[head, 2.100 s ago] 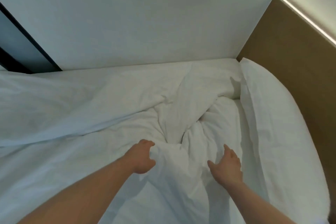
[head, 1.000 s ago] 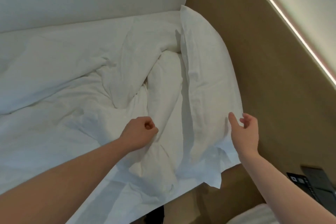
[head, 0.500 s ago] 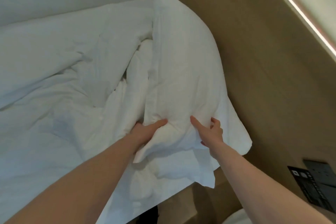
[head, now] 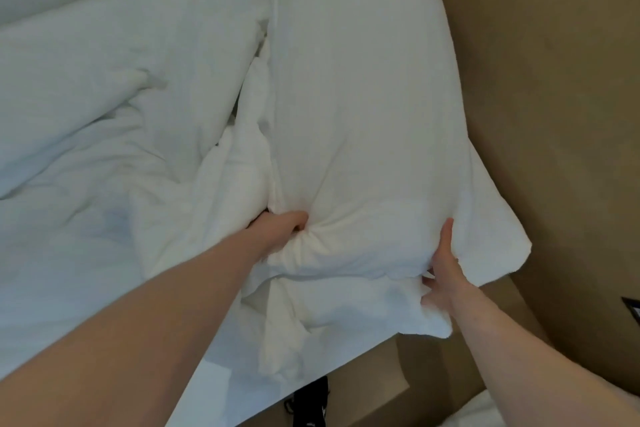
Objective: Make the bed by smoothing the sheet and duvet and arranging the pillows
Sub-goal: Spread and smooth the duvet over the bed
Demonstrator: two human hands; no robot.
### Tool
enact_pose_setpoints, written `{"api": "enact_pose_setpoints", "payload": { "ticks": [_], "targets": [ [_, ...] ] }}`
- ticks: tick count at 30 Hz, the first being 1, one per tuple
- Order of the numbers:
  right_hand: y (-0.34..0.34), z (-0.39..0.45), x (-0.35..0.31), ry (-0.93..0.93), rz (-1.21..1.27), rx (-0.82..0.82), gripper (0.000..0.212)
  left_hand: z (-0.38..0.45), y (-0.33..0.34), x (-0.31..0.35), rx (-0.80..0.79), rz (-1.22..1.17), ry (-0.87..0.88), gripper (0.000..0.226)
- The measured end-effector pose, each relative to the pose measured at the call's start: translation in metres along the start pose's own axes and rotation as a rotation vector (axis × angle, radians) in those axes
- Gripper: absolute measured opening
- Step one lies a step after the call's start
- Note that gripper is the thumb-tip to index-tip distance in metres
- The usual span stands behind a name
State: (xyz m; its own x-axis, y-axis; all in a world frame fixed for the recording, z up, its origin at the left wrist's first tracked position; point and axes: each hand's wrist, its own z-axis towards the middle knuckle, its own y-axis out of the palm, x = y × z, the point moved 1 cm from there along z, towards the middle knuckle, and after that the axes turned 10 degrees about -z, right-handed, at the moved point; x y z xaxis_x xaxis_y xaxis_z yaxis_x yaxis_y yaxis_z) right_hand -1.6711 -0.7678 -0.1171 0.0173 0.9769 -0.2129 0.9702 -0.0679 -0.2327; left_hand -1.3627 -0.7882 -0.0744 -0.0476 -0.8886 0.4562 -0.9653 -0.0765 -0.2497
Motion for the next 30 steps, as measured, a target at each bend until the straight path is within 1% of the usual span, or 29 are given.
{"api": "enact_pose_setpoints", "payload": {
  "ticks": [2, 5, 6, 7, 9, 11, 13, 15, 17, 18, 19, 20, 21, 22, 23, 24, 25, 26, 28, 29, 30],
  "targets": [
    [0.007, 0.002, 0.002, -0.018, -0.015, -0.011, 0.151, 0.001, 0.006, -0.002, 0.02, 0.034, 0.004, 0.021],
    [0.004, 0.004, -0.003, -0.064, 0.003, -0.009, 0.142, 0.0, 0.016, 0.003, 0.042, 0.104, 0.075, 0.049],
    [0.003, 0.002, -0.007, -0.083, 0.014, -0.018, 0.136, -0.002, 0.018, 0.006, 0.057, 0.12, 0.106, 0.05],
    [0.003, -0.001, -0.011, -0.097, 0.017, -0.043, 0.128, -0.005, 0.02, 0.009, 0.076, 0.133, 0.133, 0.051],
    [-0.002, -0.009, -0.019, -0.126, 0.005, -0.069, 0.103, -0.013, 0.022, 0.017, 0.099, 0.131, 0.196, 0.054],
    [-0.012, -0.024, -0.029, -0.152, 0.022, -0.004, 0.081, -0.024, 0.028, 0.026, 0.117, 0.077, 0.229, 0.054],
    [-0.024, -0.05, -0.045, -0.23, 0.067, 0.101, 0.062, -0.038, 0.034, 0.038, 0.154, -0.028, 0.239, 0.053],
    [-0.041, -0.088, -0.079, -0.389, 0.117, 0.217, 0.043, -0.049, 0.043, 0.053, 0.165, -0.165, 0.284, 0.051],
    [-0.059, -0.137, -0.124, -0.617, 0.15, 0.326, 0.033, -0.064, 0.053, 0.075, 0.095, -0.228, 0.38, 0.046],
    [-0.068, -0.161, -0.148, -0.763, 0.125, 0.371, 0.026, -0.072, 0.06, 0.086, 0.042, -0.223, 0.433, 0.04],
    [-0.074, -0.187, -0.171, -0.907, 0.065, 0.404, 0.016, -0.081, 0.068, 0.096, 0.019, -0.269, 0.456, 0.034],
    [-0.077, -0.212, -0.193, -1.033, -0.003, 0.427, 0.01, -0.088, 0.075, 0.104, 0.038, -0.369, 0.442, 0.029],
    [-0.078, -0.234, -0.212, -1.136, -0.053, 0.44, 0.017, -0.097, 0.085, 0.113, 0.099, -0.427, 0.426, 0.025],
    [-0.079, -0.253, -0.23, -1.226, -0.096, 0.45, 0.024, -0.104, 0.096, 0.119, 0.134, -0.428, 0.402, 0.02],
    [-0.08, -0.268, -0.245, -1.295, -0.135, 0.464, 0.028, -0.11, 0.108, 0.126, 0.125, -0.417, 0.397, 0.014],
    [-0.082, -0.278, -0.257, -1.356, -0.167, 0.499, 0.029, -0.11, 0.121, 0.133, 0.071, -0.445, 0.375, 0.024],
    [-0.085, -0.284, -0.266, -1.408, -0.194, 0.548, 0.029, -0.11, 0.134, 0.143, 0.027, -0.416, 0.386, 0.032],
    [-0.092, -0.283, -0.273, -1.456, -0.217, 0.606, 0.03, -0.107, 0.148, 0.155, 0.015, -0.366, 0.351, 0.032],
    [-0.108, -0.27, -0.279, -1.499, -0.297, 0.748, 0.031, -0.091, 0.165, 0.174, -0.142, -0.403, 0.234, 0.016],
    [-0.115, -0.258, -0.278, -1.491, -0.377, 0.815, 0.032, -0.079, 0.169, 0.178, -0.191, -0.225, 0.236, 0.033],
    [-0.119, -0.243, -0.276, -1.472, -0.478, 0.881, 0.032, -0.073, 0.168, 0.18, -0.249, 0.059, 0.296, 0.046]
  ]
}}
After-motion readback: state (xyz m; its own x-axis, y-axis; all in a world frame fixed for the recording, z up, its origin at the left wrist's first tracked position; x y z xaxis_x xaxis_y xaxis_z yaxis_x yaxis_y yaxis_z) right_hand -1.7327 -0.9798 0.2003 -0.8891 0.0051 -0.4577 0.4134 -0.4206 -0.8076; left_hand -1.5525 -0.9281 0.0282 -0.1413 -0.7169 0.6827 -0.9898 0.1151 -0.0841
